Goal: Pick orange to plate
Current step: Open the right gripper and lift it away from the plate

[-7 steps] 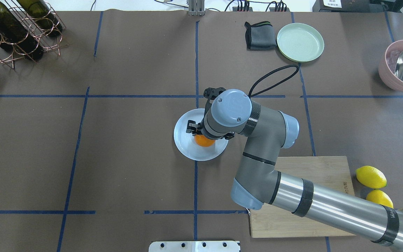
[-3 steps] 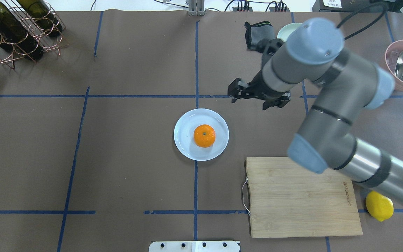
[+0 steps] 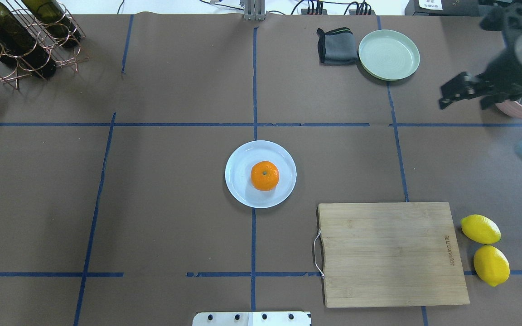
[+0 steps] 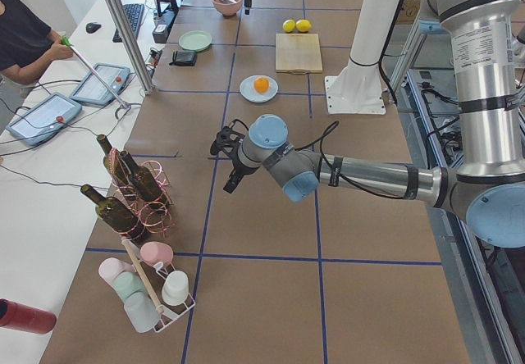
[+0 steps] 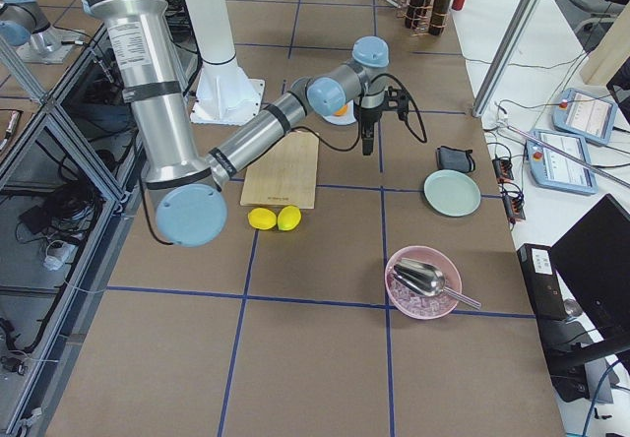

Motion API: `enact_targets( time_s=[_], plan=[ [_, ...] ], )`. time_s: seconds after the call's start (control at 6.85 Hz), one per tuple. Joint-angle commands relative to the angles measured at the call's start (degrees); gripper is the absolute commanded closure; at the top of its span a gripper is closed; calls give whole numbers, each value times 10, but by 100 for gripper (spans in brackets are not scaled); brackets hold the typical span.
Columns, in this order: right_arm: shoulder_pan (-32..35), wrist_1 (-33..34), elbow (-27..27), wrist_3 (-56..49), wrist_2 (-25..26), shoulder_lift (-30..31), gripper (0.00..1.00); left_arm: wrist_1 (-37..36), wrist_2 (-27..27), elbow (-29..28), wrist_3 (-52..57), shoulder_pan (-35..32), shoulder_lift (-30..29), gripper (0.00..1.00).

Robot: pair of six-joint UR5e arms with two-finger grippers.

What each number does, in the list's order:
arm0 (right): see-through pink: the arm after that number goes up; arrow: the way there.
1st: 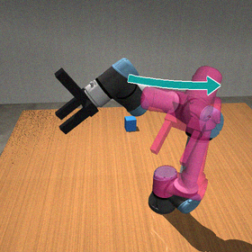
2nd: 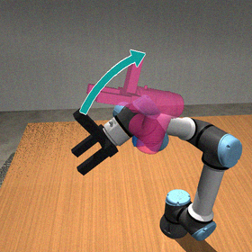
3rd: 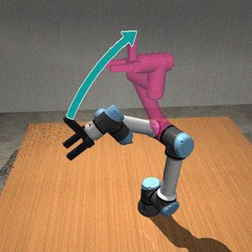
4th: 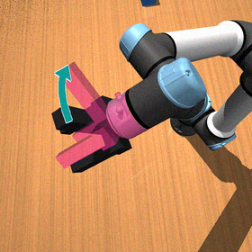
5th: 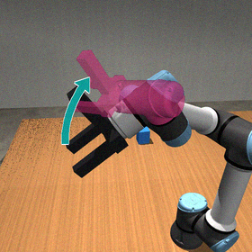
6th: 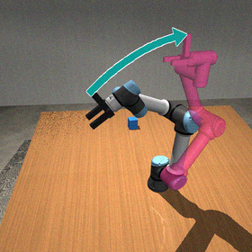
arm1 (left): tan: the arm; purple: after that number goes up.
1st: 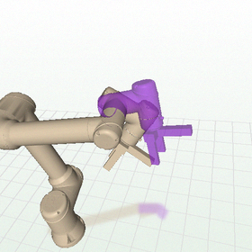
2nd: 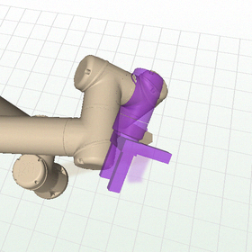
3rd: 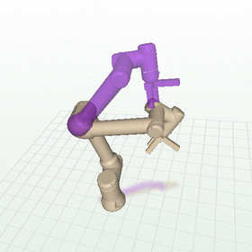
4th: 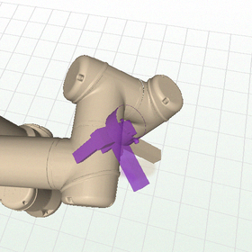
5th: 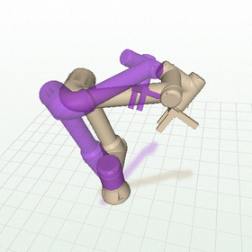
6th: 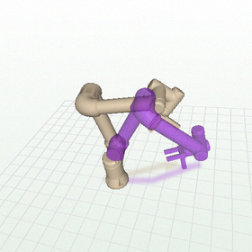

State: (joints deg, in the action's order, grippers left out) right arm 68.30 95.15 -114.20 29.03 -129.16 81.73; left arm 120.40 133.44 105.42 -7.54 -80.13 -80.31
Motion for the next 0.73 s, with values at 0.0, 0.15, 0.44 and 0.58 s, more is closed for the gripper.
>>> enact_targets(
  time_s=[0.0,0.15,0.44,0.58],
  plan=[
    [168,53,46,-306,-41,82,0,-247,1,-1,170,-84,-64,0],
    [214,73,91,-400,-59,84,0,-351,0,1,199,-107,-97,0],
    [234,70,160,-456,-63,79,0,-438,2,32,200,-112,-72,0],
    [234,69,154,-451,-66,77,0,-434,3,28,201,-110,-63,0]
  ],
)
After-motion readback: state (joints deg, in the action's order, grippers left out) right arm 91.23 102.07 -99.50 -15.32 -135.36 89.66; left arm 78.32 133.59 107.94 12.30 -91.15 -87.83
